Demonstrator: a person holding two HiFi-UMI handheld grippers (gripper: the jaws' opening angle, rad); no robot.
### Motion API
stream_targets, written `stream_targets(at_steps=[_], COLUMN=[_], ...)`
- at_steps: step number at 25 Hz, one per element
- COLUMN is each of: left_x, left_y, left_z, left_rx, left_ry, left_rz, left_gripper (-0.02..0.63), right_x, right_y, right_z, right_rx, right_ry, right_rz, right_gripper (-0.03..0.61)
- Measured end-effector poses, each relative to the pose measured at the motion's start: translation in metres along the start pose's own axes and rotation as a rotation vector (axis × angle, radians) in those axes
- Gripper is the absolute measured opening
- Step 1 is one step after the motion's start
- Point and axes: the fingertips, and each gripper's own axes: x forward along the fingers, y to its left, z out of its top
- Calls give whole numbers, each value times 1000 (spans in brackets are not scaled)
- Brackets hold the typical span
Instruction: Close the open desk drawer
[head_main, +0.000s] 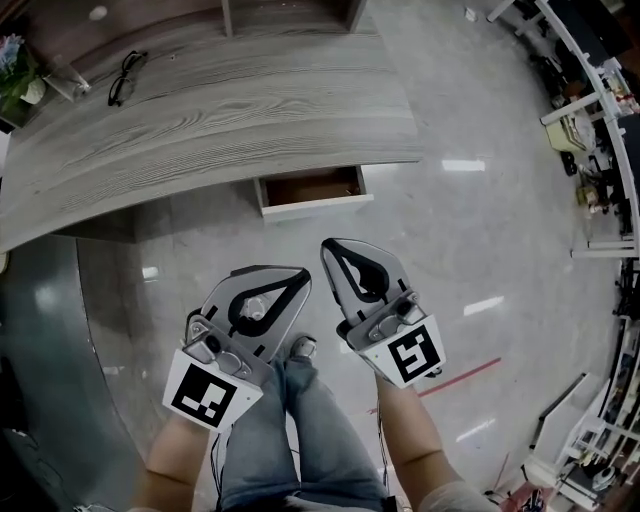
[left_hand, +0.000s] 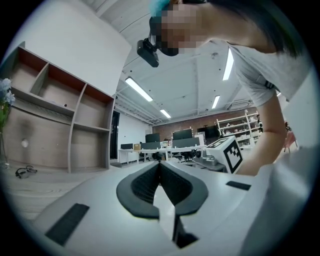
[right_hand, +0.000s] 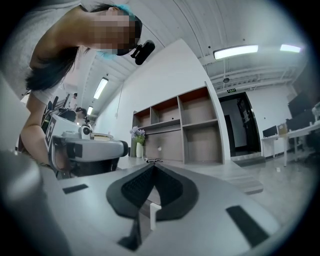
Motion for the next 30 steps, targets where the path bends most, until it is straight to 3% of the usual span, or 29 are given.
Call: stream_targets(at_steps=[15,30], left_x=[-14,-18], left_y=[-20,-8], left_z=[-47,-80], left_rx=[-34,-32], left_ry=[-24,-24], left_rz=[20,49], left_gripper=[11,11], right_x=[-1,15], right_y=[4,-31], right_z=[-66,-129], right_rx=[21,57], right_ry=[6,30], right_rz=[-21,-94], right_gripper=[8,9])
